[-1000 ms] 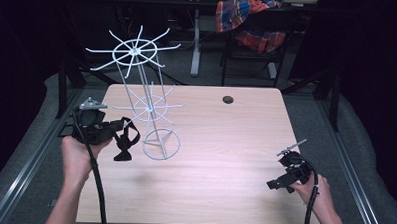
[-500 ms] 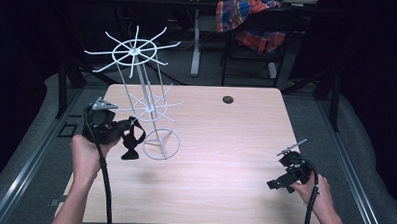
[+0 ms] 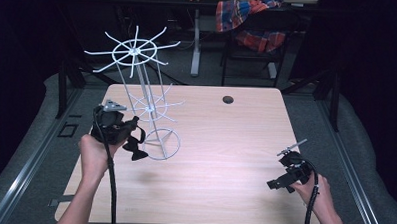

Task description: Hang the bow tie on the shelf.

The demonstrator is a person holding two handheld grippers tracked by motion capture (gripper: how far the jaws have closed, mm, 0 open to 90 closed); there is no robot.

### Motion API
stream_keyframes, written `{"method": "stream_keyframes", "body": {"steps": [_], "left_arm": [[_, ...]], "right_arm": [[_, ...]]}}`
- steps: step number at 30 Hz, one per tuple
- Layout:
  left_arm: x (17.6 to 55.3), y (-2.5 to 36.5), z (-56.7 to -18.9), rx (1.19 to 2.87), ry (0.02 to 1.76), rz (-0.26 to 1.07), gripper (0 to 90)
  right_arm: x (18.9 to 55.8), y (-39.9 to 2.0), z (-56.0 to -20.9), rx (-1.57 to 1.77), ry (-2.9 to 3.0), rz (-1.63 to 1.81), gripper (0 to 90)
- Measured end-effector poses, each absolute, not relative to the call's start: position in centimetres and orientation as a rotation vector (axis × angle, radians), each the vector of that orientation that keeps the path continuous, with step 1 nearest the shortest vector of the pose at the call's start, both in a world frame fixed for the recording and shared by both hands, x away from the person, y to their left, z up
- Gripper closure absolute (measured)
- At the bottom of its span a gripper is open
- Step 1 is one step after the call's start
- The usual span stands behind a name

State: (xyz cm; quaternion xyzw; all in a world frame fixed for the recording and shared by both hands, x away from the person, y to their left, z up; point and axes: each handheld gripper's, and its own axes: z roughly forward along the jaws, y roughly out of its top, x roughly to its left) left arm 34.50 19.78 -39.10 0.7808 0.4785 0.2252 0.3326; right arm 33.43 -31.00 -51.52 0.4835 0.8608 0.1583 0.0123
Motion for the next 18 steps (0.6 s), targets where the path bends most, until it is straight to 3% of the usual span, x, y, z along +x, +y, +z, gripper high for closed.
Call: {"method": "stream_keyframes", "body": {"steps": [18], "left_arm": [[34.7,19.3,-41.1,2.102,1.253,0.614,86.3]], "right_arm": [[33.4,-31.0,-51.5,1.499,2.691,0.482,2.3]]}}
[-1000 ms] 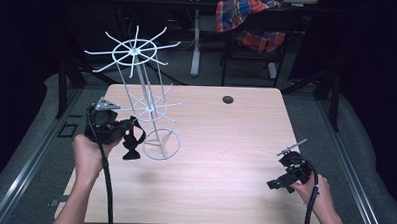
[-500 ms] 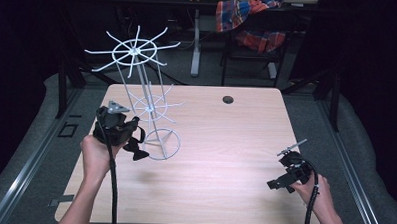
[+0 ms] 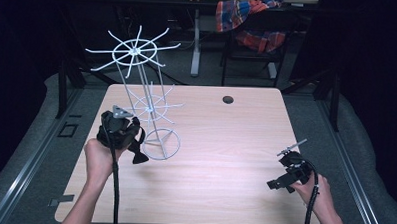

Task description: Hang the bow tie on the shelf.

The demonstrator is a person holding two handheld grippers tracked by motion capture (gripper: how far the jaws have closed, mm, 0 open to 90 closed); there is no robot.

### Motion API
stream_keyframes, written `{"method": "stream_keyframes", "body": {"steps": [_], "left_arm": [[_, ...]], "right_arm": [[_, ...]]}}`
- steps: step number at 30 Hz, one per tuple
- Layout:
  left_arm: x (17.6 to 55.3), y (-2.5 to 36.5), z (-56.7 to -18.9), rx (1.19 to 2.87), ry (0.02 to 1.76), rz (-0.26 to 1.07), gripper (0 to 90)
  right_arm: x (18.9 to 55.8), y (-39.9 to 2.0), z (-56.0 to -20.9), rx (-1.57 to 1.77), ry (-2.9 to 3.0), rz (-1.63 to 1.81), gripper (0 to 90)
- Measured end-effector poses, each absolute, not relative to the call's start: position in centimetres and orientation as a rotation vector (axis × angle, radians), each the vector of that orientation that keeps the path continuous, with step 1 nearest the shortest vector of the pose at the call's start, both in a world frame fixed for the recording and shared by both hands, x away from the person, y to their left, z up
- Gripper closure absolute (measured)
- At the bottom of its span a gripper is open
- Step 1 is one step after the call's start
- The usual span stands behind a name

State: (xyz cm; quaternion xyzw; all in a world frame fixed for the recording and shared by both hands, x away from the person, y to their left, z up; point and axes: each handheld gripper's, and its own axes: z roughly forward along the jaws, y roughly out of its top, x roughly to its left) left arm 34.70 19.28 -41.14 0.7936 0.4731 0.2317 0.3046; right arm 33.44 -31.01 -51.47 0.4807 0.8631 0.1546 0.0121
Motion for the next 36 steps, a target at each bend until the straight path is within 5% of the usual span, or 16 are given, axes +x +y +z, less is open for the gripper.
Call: {"method": "stream_keyframes", "body": {"steps": [18,36], "left_arm": [[34.0,19.9,-41.7,2.133,1.246,0.591,73.9],[32.0,21.6,-42.2,2.142,1.316,0.559,33.4]], "right_arm": [[33.4,-31.0,-51.6,1.505,2.674,0.524,2.3],[33.4,-30.9,-51.4,1.5,2.676,0.511,2.3]]}}
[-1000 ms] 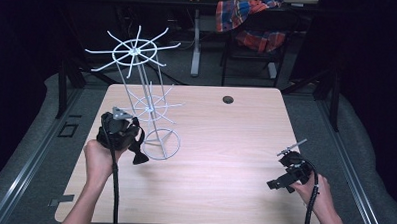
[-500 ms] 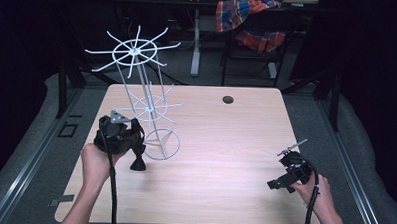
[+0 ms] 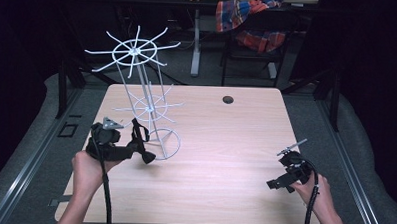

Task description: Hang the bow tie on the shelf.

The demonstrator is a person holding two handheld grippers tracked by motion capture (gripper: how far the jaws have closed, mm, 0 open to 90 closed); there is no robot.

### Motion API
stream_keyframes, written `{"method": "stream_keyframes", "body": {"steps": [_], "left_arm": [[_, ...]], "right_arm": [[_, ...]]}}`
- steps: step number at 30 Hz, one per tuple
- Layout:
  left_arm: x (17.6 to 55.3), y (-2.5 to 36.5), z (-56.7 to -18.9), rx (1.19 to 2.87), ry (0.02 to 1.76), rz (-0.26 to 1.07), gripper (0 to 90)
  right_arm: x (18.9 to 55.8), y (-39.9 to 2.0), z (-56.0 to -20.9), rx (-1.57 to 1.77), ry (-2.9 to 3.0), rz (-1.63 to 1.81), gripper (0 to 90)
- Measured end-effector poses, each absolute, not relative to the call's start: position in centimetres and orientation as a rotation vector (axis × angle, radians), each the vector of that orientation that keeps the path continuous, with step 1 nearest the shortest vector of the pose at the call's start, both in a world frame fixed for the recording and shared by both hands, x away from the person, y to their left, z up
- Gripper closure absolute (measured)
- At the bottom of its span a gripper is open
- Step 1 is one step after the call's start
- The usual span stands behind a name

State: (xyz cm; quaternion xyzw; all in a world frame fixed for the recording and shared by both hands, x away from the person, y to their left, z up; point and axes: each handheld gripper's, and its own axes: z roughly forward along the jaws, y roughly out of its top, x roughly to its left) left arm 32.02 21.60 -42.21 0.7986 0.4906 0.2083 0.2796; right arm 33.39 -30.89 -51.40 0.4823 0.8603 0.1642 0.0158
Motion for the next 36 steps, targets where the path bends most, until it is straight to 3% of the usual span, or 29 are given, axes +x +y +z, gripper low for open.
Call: {"method": "stream_keyframes", "body": {"steps": [9,27,36], "left_arm": [[30.4,22.9,-42.4,2.137,1.321,0.557,15.7],[28.4,25.6,-45.3,2.178,1.435,0.493,1.9],[27.9,26.1,-47.5,2.225,1.488,0.422,0.2]], "right_arm": [[33.3,-30.8,-51.3,1.505,2.672,0.534,2.1],[33.2,-30.8,-51.2,1.493,2.682,0.521,2.0],[33.3,-30.7,-51.3,1.478,2.695,0.5,2.0]]}}
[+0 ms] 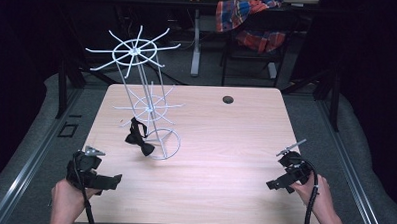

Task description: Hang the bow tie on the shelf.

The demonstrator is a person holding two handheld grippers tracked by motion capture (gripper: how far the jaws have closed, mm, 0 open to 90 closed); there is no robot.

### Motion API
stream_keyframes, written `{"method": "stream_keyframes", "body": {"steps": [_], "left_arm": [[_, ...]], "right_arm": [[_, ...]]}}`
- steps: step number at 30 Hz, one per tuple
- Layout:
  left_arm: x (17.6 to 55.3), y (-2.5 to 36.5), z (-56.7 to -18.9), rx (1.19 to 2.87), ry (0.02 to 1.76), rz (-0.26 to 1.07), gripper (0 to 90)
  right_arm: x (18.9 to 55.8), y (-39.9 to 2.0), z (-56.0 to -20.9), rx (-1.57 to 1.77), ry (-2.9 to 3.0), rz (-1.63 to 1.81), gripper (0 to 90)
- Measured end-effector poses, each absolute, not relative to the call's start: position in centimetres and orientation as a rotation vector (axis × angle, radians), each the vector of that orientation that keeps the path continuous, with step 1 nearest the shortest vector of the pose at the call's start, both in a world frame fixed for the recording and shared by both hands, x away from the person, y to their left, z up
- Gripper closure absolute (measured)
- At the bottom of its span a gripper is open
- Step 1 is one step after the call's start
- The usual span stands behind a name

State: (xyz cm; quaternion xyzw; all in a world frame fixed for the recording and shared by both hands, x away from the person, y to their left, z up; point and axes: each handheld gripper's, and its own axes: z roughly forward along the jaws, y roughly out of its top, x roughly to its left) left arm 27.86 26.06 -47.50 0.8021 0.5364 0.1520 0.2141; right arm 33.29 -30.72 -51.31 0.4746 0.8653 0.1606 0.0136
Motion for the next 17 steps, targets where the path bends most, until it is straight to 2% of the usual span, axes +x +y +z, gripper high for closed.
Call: {"method": "stream_keyframes", "body": {"steps": [8,17], "left_arm": [[27.9,26.4,-49.3,2.232,1.526,0.369,0.1],[27.9,26.8,-49.7,2.207,1.536,0.352,0.1]], "right_arm": [[33.2,-30.7,-51.4,1.479,2.689,0.502,2.1],[33.3,-30.7,-51.6,1.463,2.706,0.504,2.7]]}}
